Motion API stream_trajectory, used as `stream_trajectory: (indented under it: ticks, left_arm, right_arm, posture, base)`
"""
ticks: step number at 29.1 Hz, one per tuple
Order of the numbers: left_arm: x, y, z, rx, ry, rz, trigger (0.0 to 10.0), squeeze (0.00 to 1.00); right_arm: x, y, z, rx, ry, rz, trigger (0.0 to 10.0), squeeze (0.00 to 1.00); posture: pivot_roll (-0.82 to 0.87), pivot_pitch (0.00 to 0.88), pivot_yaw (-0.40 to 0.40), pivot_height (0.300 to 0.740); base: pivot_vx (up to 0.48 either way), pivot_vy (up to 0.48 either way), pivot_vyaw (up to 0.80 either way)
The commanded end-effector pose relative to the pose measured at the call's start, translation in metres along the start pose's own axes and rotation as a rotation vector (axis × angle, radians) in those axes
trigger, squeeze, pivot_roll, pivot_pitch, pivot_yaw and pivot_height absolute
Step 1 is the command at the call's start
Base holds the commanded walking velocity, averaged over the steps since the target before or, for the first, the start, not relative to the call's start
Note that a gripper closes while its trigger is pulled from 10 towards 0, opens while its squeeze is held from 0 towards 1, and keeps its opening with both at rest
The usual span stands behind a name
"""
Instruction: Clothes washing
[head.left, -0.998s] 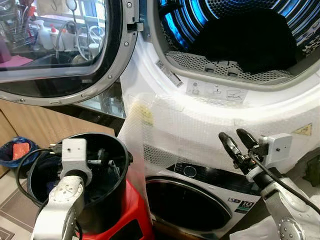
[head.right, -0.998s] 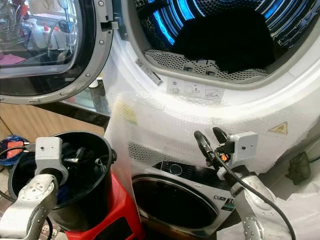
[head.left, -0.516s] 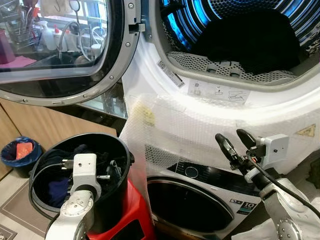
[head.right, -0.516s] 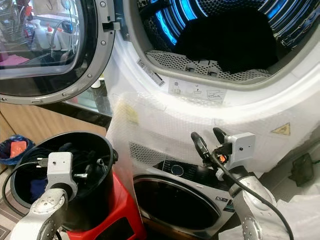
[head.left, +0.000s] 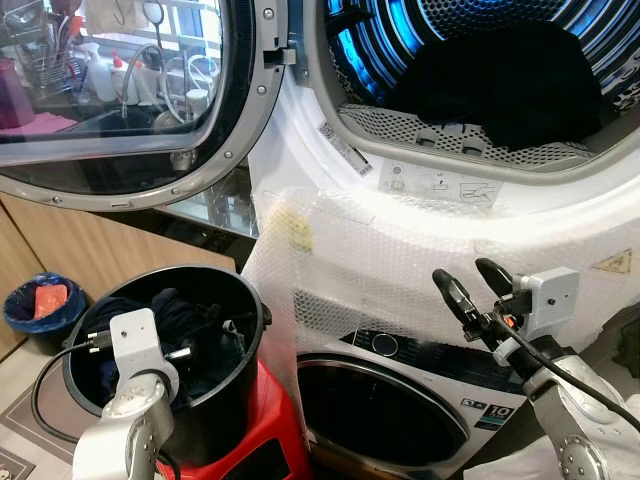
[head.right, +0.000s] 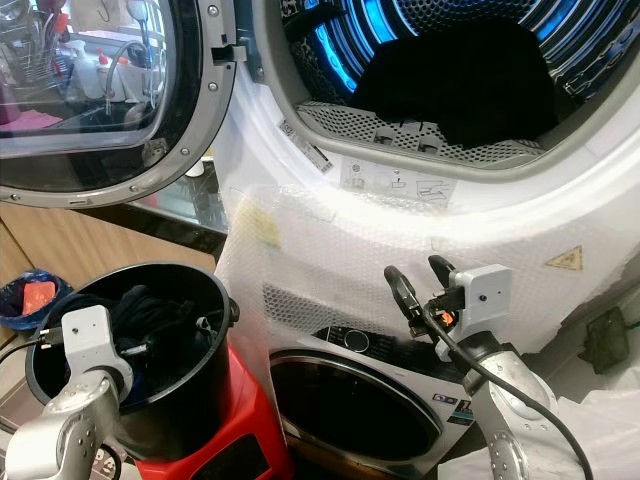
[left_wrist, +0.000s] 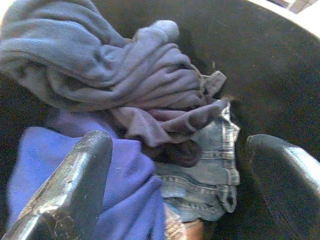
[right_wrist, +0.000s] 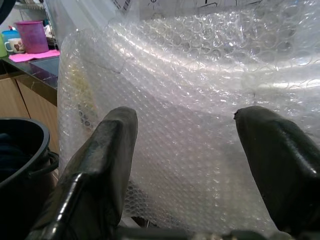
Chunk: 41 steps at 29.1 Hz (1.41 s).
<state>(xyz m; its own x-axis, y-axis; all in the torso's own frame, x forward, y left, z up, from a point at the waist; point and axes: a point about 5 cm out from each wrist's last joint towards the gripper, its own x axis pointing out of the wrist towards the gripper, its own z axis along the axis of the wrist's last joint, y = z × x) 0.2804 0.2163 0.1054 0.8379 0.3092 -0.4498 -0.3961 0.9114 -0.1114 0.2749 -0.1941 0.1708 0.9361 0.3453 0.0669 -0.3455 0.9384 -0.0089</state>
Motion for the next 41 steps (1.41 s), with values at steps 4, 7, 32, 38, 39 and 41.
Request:
stream_trajectory:
  ticks: [4,7,32,38,39,41]
  left_arm:
    - [0.005,0.001,0.004,-0.06,0.063,0.016,10.0,0.0]
    - [0.003,0.002,0.01,-0.036,0.034,0.033,10.0,0.0]
    - [0.003,0.036,0.0,0.188,0.184,0.067,10.0,0.0]
    - [0.004,0.037,-0.001,0.154,0.217,0.067,10.0,0.0]
    - [0.005,0.038,-0.002,0.149,0.224,0.07,10.0,0.0]
    - [0.005,0.038,-0.001,0.158,0.22,0.072,10.0,0.0]
  right_arm:
    - [-0.007,-0.004,0.0,-0.026,0.015,-0.022,10.0,0.0]
    - [-0.01,-0.006,0.0,-0.024,0.018,-0.033,10.0,0.0]
    - [-0.012,-0.001,0.003,-0.057,0.009,0.007,10.0,0.0]
    - [-0.017,0.008,0.009,-0.062,0.012,0.112,10.0,0.0]
    - [-0.018,0.011,0.01,-0.062,0.02,0.144,10.0,0.0]
    - [-0.019,0.012,0.011,-0.059,0.023,0.153,10.0,0.0]
  posture:
    - [-0.01,0.076,-0.008,0.74]
    - [-0.01,0.085,-0.005,0.74]
    - [0.02,0.115,-0.005,0.74]
    - [0.01,0.117,-0.002,0.74]
    - [0.01,0.117,-0.003,0.74]
    - [0.01,0.117,-0.003,0.74]
  base:
    - [0.0,0.0,0.0]
    - [0.0,0.0,0.0]
    - [0.0,0.0,0.0]
    - [0.0,0.0,0.0]
    - [0.0,0.0,0.0]
    - [0.0,0.0,0.0]
